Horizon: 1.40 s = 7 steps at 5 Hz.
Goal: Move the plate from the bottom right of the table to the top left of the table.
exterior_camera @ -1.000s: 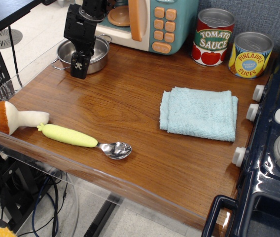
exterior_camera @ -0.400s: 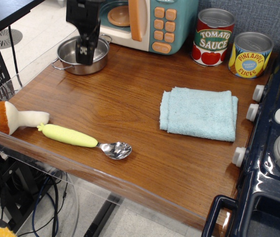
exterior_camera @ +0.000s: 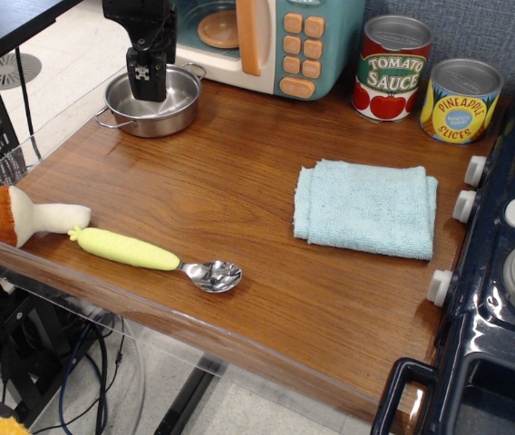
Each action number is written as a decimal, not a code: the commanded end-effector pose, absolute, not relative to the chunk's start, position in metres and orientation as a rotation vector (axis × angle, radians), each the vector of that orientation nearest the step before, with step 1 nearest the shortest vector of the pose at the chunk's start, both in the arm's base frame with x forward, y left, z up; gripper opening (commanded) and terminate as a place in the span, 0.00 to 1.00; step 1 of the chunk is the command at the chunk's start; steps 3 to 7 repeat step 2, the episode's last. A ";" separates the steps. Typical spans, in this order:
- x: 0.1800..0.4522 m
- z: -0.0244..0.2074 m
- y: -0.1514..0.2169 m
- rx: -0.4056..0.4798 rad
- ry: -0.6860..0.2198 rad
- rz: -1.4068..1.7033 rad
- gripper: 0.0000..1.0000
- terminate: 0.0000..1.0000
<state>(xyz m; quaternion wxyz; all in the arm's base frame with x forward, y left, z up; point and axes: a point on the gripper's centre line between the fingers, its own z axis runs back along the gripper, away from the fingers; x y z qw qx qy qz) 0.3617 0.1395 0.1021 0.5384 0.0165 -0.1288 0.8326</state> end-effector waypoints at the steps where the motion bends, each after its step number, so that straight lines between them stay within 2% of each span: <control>1: 0.345 0.127 0.145 -0.014 -0.370 1.972 1.00 0.00; 2: 0.345 0.127 0.145 -0.014 -0.370 1.972 1.00 1.00; 7: 0.345 0.127 0.145 -0.014 -0.370 1.972 1.00 1.00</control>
